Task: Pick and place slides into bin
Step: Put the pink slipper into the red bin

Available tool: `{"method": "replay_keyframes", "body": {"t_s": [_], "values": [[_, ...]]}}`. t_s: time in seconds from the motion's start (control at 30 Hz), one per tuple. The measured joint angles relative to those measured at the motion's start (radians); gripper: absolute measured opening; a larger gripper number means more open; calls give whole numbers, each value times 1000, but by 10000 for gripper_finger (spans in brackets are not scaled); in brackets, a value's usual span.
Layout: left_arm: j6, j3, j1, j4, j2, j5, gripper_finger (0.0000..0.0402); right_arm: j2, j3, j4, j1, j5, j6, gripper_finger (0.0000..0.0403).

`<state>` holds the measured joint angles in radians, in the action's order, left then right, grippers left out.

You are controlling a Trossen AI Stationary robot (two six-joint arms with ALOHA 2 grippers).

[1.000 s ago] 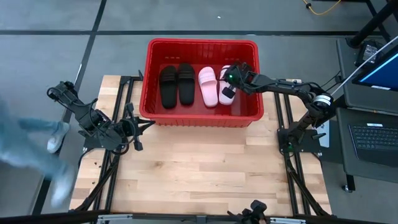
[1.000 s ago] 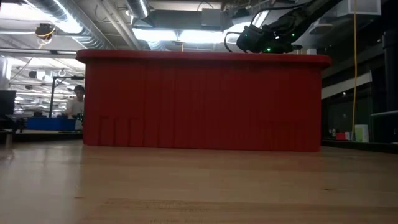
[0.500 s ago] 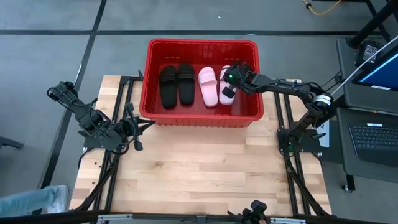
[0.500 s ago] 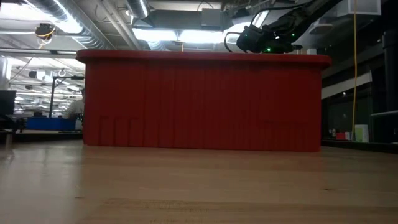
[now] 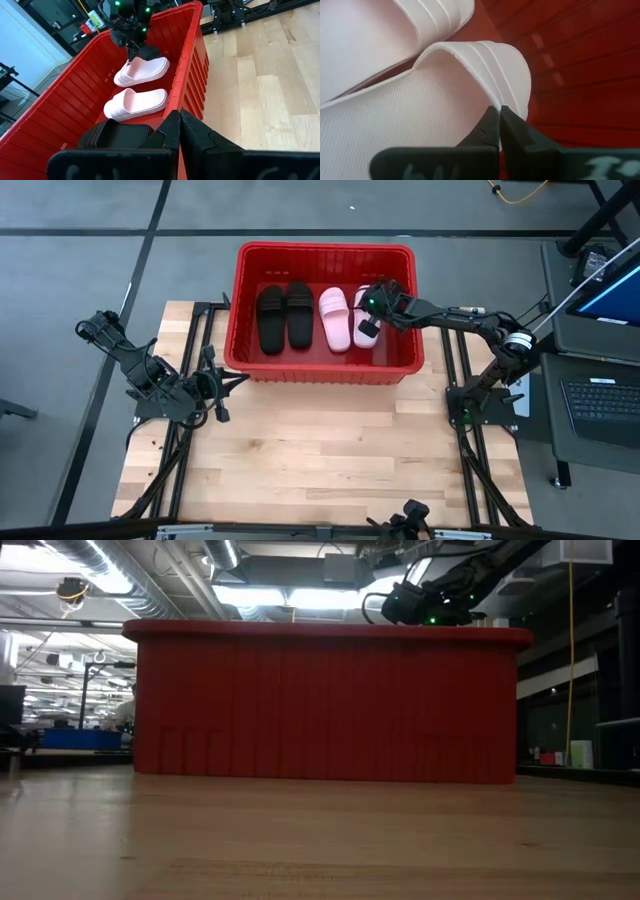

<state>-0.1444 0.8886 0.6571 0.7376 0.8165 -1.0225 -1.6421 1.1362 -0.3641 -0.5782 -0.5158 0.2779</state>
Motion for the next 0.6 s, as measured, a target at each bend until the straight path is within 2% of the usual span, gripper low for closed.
{"method": "replay_keyframes", "body": {"t_s": [0.33,0.6], "values": [[0,0,0,0,0,0,1,0,0,0,-31,74,47,3],[0,0,0,0,0,0,1,-35,2,6,-33,75,49,3]]}}
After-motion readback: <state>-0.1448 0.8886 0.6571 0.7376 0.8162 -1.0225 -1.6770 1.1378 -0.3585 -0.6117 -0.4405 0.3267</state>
